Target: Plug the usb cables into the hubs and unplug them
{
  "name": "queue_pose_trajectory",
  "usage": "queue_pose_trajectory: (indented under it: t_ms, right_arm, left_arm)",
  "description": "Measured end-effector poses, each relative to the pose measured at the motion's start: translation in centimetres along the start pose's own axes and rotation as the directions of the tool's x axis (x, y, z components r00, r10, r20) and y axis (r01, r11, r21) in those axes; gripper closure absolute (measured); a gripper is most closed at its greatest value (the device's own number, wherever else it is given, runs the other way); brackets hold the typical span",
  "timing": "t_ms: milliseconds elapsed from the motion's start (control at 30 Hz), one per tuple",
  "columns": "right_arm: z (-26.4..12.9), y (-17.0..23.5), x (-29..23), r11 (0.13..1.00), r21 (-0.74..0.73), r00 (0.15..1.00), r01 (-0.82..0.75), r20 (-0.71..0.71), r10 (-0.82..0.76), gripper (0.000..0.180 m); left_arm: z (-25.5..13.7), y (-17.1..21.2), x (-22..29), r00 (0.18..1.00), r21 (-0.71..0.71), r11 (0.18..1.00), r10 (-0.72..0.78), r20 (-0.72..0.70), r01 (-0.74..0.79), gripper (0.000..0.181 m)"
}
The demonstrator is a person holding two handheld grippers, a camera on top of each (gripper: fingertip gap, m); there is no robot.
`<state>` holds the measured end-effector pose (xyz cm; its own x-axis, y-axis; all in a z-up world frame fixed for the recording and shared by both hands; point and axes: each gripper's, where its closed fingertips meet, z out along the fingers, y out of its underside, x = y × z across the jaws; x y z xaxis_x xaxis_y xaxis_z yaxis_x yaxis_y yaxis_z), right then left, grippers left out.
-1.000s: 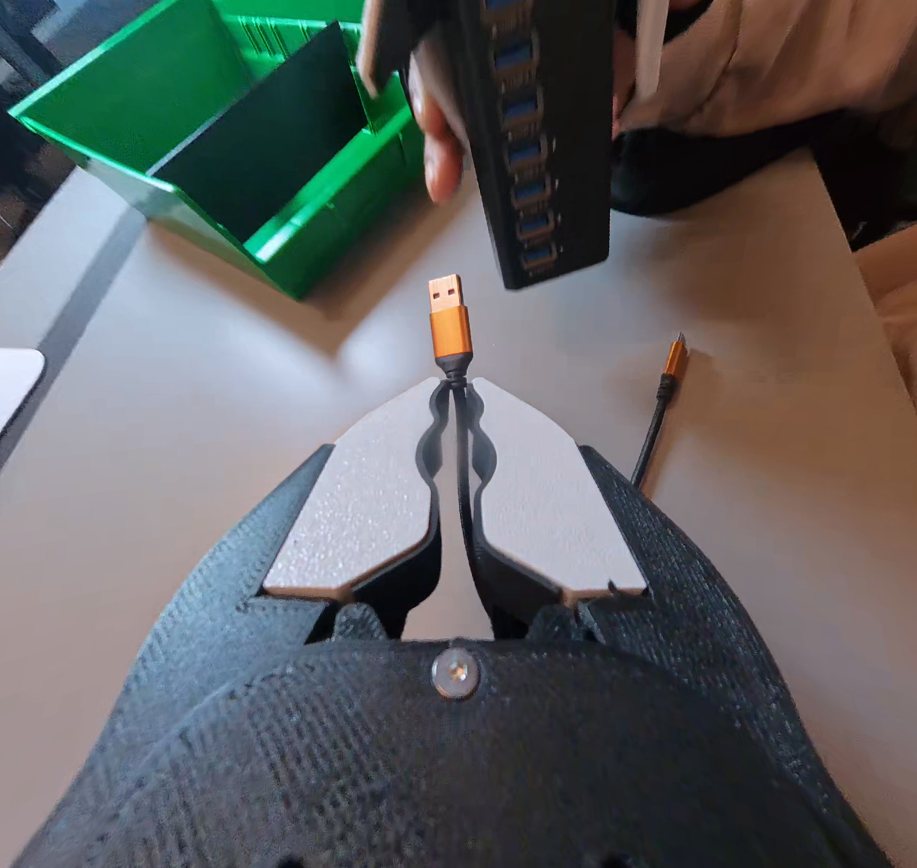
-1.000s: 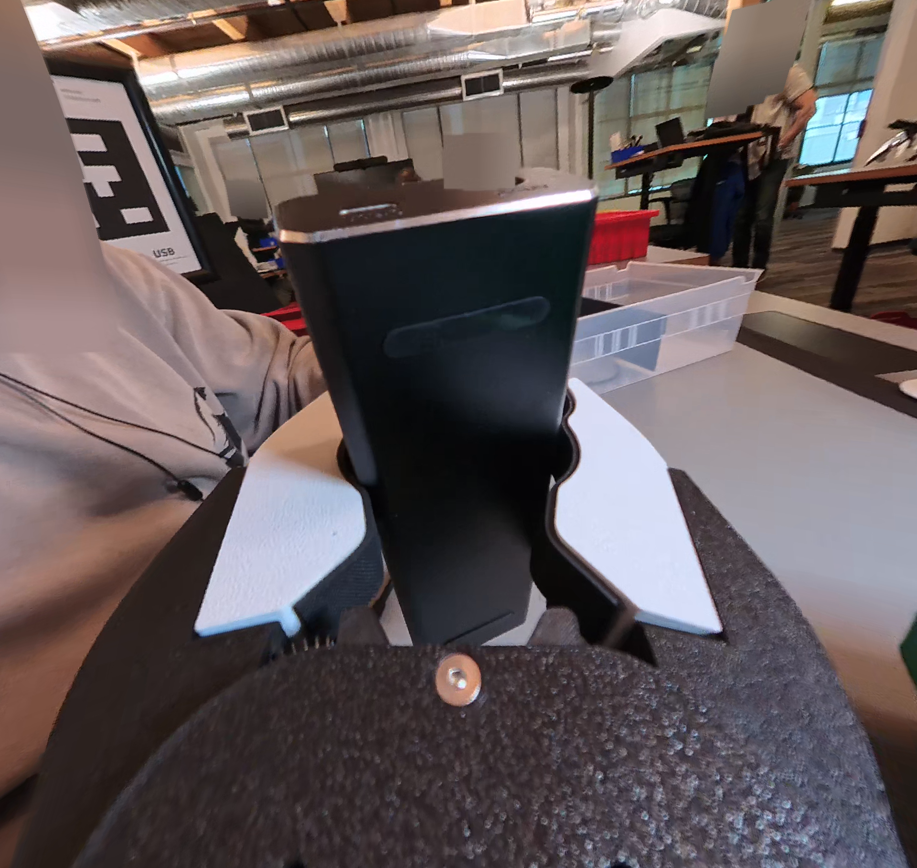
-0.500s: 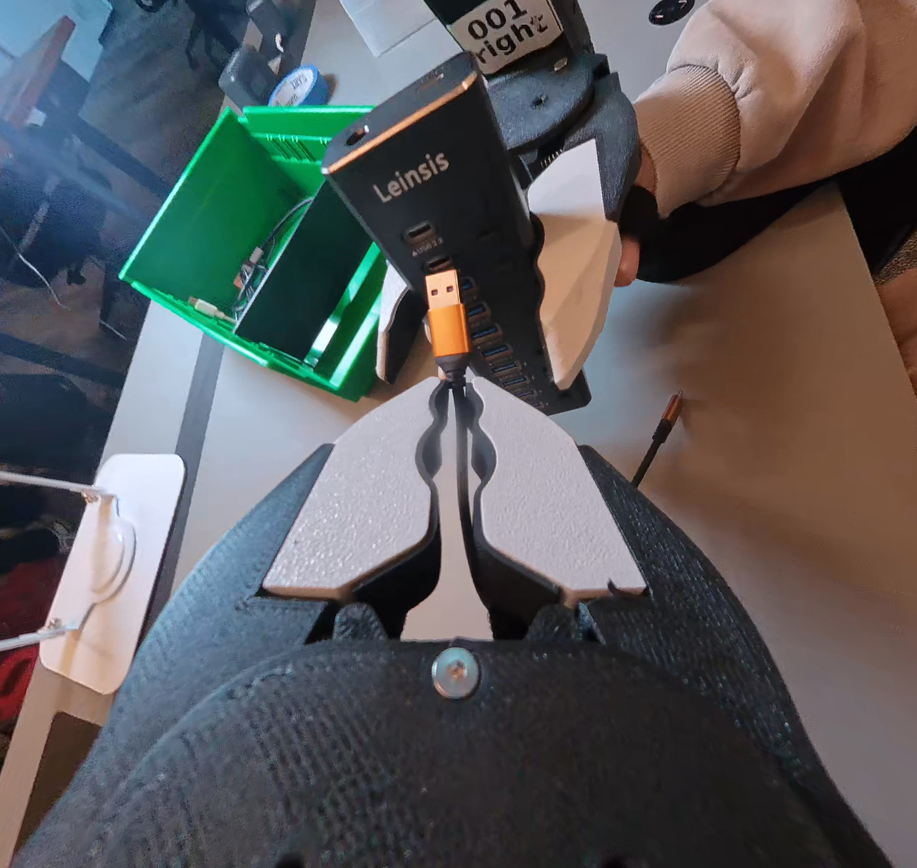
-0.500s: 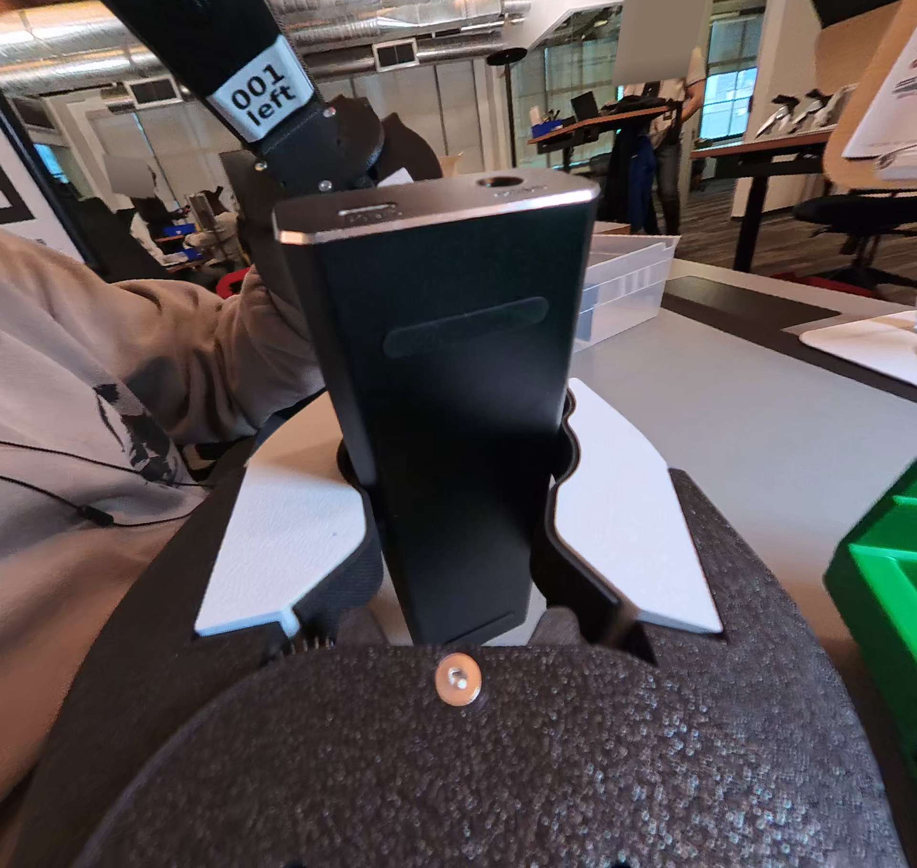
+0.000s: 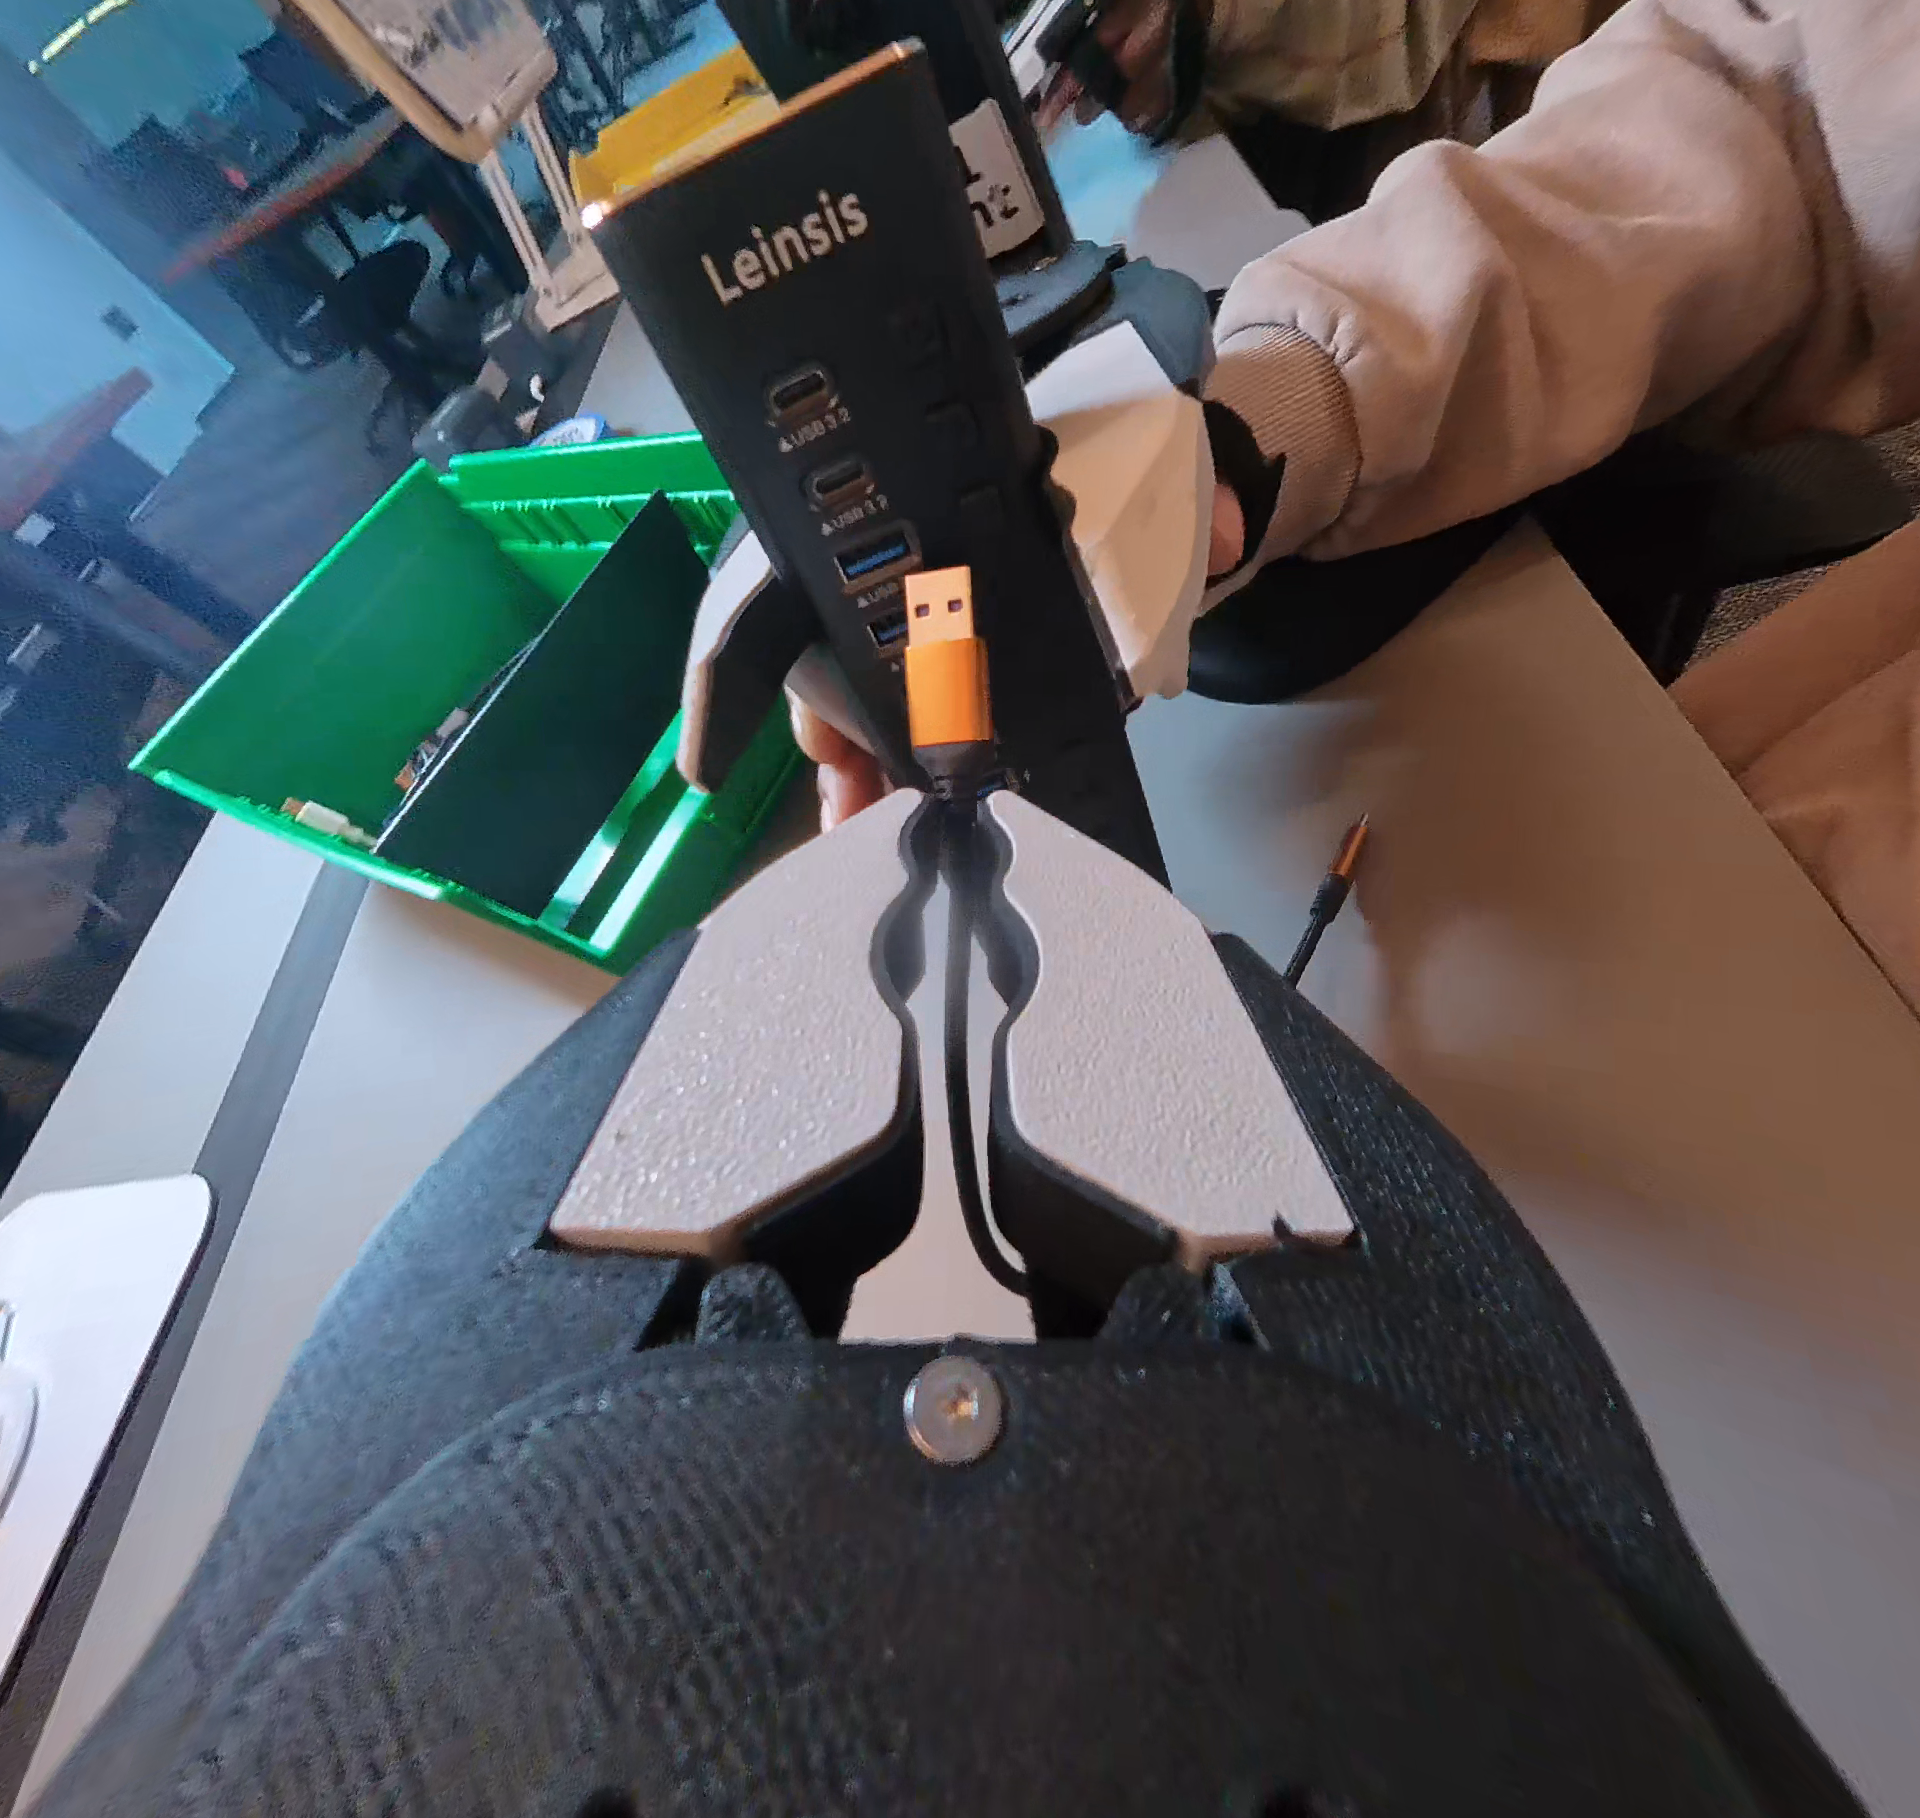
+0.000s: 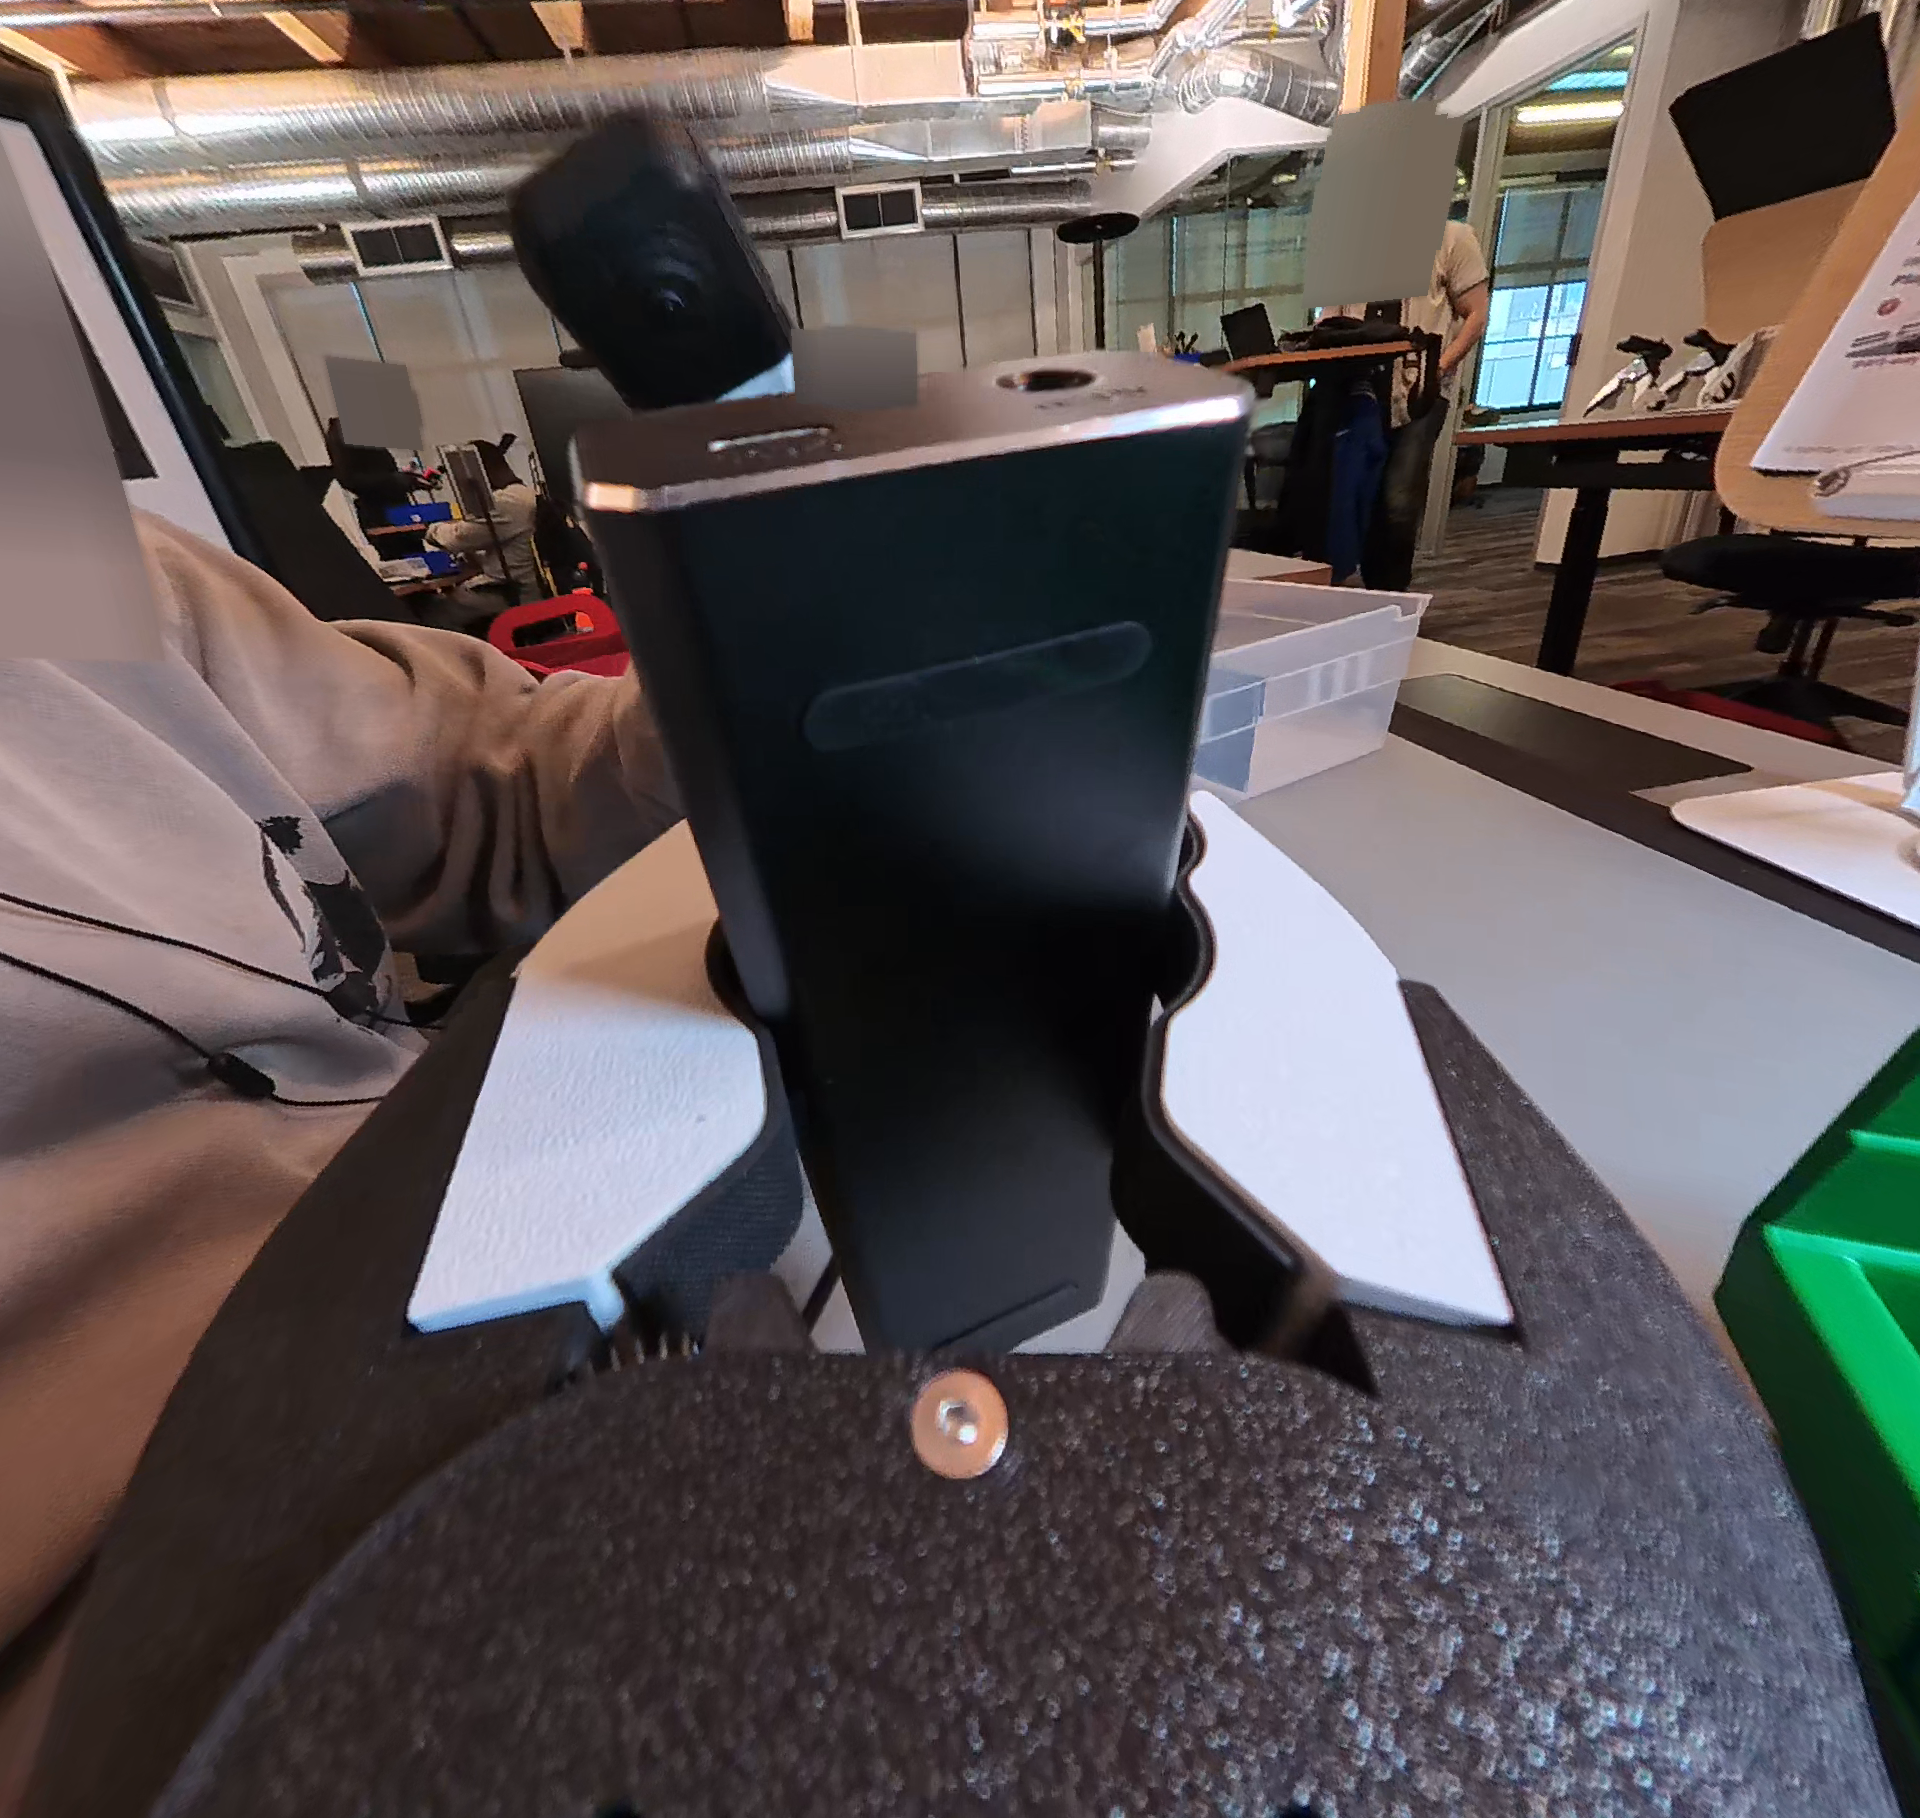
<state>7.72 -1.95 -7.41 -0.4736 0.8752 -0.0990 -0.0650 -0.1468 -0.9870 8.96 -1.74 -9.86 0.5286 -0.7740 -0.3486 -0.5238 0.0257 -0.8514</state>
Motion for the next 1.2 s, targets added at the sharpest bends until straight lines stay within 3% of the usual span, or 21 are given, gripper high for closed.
queue_pose_trajectory:
  t_ms: [300, 633, 800, 967, 1200]
  right_arm:
    - [-0.2, -0.6, -0.6, 1.0, 0.025, 1.0, 0.003, 0.028, -0.004, 0.104]
    - [-0.1, -0.3, -0.5, 1.0, 0.007, 1.0, 0.008, 0.019, -0.009, 0.104]
    - [0.1, 0.7, 0.7, 0.997, -0.068, 0.997, 0.043, -0.063, -0.048, 0.104]
    - [0.4, 2.5, 2.1, 0.971, -0.215, 0.978, 0.108, -0.155, -0.143, 0.104]
    - [0.8, 4.3, 2.5, 0.909, -0.371, 0.943, 0.192, -0.187, -0.276, 0.104]
  left_arm:
    - [-0.1, -0.8, -0.1, 0.997, 0.106, 0.992, -0.067, -0.033, 0.07, 0.174]
    - [0.0, -0.2, -0.2, 0.997, 0.072, 0.994, -0.078, -0.029, 0.08, 0.174]
    - [0.0, 0.5, -0.7, 0.991, -0.082, 0.988, -0.133, 0.005, 0.133, 0.174]
    - [-0.2, 1.9, -1.0, 0.998, -0.286, 0.958, 0.003, 0.056, 0.014, 0.174]
    - [-0.8, 3.6, -0.7, 0.999, -0.413, 0.911, 0.02, 0.034, -0.004, 0.174]
